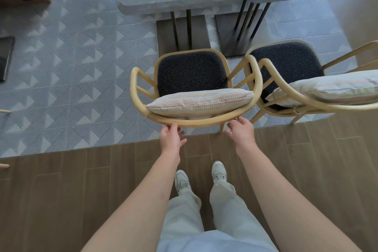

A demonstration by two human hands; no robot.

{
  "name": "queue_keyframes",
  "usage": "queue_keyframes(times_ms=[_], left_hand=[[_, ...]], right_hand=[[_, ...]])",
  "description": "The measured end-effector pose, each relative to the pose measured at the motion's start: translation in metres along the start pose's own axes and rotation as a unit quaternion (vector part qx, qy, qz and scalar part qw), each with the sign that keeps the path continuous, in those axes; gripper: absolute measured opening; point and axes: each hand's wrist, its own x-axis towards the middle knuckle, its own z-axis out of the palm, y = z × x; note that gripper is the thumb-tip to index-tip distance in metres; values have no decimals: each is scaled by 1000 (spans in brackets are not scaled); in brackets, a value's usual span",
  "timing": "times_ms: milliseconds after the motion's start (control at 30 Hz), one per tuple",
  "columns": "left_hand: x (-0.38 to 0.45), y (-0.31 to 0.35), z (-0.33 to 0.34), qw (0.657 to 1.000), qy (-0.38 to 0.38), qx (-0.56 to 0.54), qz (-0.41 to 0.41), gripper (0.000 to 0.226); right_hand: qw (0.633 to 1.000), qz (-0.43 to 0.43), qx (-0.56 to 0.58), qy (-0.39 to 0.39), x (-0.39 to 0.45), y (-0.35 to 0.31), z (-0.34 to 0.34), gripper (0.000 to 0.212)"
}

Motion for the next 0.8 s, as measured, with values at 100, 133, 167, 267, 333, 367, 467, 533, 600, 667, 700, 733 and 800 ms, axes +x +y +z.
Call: queue_keyframes(times_ms=[100,133,167,267,333,367,467,533,600,667,700,733,800], left_hand=[[-13,2,15,999,-29,-10,-24,24],[-15,3,19,999,-36,-15,-27,33],[-17,4,24,999,-34,-20,-29,42],[-27,10,36,999,-6,-39,-27,60],[-39,13,44,998,17,-59,-22,62],[-44,14,47,997,23,-68,-14,62],[-64,16,67,996,29,-82,21,63],[-77,17,80,995,28,-81,47,62],[-95,21,96,993,19,-70,89,59],[-111,28,110,990,0,-61,126,61],[-118,33,117,989,-10,-54,140,63],[-125,39,124,987,-19,-46,152,64],[-140,51,140,985,-33,-39,168,62]], right_hand=[[1000,-3,-2,-23,-3,-2,-7,46],[1000,0,-5,-31,0,-2,-8,44],[999,5,-13,-41,2,-3,-10,41],[996,16,-45,-75,5,-6,-17,35],[992,12,-76,-104,1,-13,-25,42],[988,2,-97,-118,-3,-17,-29,46],[977,-61,-135,-153,-9,-38,-51,50],[968,-114,-137,-177,-13,-54,-69,49],[958,-163,-133,-195,-17,-71,-91,43],[956,-193,-120,-183,-18,-89,-108,45],[957,-203,-111,-177,-19,-97,-116,46],[957,-210,-99,-174,-20,-105,-123,48],[956,-227,-74,-168,-21,-121,-138,44]])
